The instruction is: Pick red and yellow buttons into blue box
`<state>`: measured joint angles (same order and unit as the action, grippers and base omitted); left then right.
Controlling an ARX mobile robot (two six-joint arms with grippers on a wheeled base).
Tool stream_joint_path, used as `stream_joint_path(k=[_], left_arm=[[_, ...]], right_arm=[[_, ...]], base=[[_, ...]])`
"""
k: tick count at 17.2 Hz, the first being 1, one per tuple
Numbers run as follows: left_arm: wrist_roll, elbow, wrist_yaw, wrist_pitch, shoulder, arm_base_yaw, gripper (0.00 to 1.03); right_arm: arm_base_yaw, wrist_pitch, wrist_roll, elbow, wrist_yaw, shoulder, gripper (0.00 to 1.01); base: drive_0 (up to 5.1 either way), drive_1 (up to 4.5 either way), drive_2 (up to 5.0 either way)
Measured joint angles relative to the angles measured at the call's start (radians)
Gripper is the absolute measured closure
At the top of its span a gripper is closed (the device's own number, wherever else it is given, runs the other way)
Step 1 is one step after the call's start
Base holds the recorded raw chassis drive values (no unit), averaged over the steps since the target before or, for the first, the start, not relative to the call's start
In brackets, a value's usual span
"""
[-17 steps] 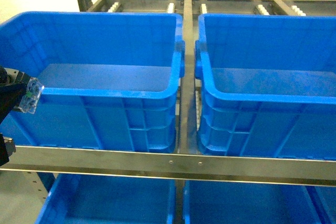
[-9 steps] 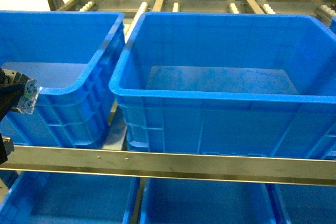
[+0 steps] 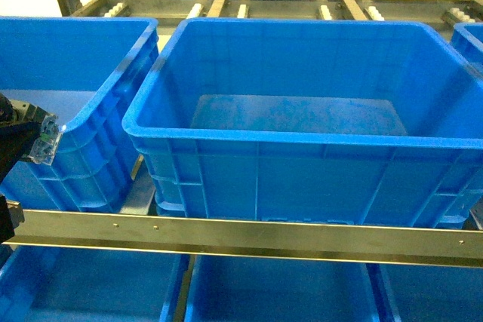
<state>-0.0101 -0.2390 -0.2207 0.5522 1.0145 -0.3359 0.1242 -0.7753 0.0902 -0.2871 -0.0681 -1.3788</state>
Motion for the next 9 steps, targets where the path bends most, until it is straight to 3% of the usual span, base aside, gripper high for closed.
stream_joint_path(k=[4, 9], left_arm=[[0.0, 0.0, 0.0, 0.0, 0.0, 0.0, 0.8], [0.0, 0.0, 0.0, 0.0, 0.0, 0.0, 0.8]], right_arm=[[0.0, 0.082, 0.009, -0.029, 0.032, 0.0, 0.72], [0.0, 0.227, 0.016, -0.219, 0.063, 0.002, 0.72]], base=[[0.0, 0.0, 0.0], [0.0, 0.0, 0.0]])
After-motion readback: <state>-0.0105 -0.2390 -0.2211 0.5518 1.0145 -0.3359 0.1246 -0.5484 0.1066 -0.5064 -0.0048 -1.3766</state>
